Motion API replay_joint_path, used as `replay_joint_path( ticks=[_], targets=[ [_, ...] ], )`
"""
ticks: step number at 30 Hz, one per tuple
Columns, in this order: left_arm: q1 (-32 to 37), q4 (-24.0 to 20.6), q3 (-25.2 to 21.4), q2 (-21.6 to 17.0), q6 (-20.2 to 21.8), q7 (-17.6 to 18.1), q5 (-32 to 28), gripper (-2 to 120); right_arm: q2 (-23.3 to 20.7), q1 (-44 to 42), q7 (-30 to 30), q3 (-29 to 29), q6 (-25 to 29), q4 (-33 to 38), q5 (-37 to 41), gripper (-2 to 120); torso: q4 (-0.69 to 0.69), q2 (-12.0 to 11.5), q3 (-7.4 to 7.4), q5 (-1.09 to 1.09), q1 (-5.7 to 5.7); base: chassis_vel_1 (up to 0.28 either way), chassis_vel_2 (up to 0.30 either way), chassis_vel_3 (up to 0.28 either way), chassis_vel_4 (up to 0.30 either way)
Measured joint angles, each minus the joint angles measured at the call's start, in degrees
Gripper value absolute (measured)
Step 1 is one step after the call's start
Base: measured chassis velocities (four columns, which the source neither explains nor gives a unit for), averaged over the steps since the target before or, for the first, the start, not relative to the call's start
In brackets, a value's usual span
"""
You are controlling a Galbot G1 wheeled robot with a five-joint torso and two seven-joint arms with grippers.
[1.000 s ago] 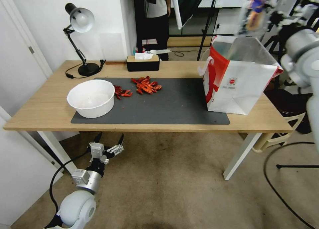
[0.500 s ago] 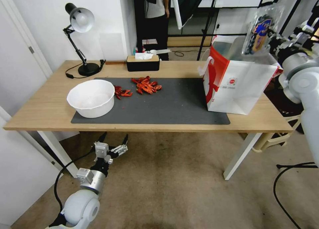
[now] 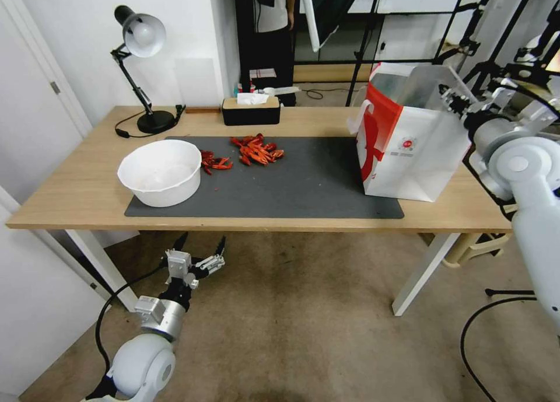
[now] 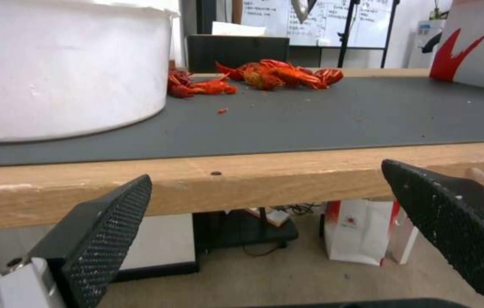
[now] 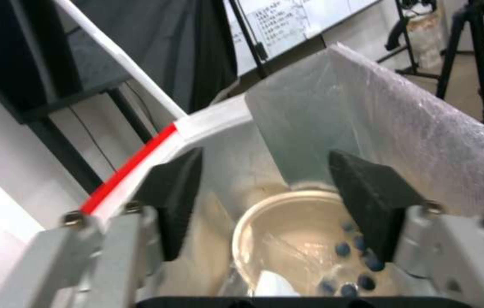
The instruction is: Close the takeout container lid, then place the container into the takeout bag.
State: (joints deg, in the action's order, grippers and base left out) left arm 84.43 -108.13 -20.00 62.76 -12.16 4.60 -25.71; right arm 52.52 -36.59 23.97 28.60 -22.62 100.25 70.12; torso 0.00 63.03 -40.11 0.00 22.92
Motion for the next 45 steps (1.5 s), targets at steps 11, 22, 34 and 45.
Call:
replay_joint_path(
  ticks=[11,22,34,45],
  targets=[
    [-0.2,-0.1,-0.1,0.1,0.1,0.0,-0.3,100,-1.2,0.0,-3.8,-0.6,2.3,2.6,-2.1,97,-0.01,0.0,0.0,0.0,0.0,0.0,0.0,0.0,0.0],
    [0.3,0.4,-1.6,0.9,-1.4,-1.6,-1.4,100,-4.2,-13.6,-19.0,-3.0,11.2,18.1,-16.0,100,0.0,0.0,0.0,0.0,0.0,0.0,0.0,0.0,0.0],
    [1.5,0.6,-2.7,1.2,-2.6,-1.3,0.0,100,5.2,-45.3,-25.5,6.2,22.6,23.5,-33.3,100,-0.02,0.0,0.01,0.0,-0.01,0.0,0.0,0.0,0.0],
    [2.6,0.5,-2.7,1.6,-3.8,-1.2,1.3,100,14.6,-56.1,-27.0,5.4,33.3,20.3,-42.3,100,0.0,0.0,0.01,-0.03,-0.01,0.0,0.0,0.0,0.0]
  ],
)
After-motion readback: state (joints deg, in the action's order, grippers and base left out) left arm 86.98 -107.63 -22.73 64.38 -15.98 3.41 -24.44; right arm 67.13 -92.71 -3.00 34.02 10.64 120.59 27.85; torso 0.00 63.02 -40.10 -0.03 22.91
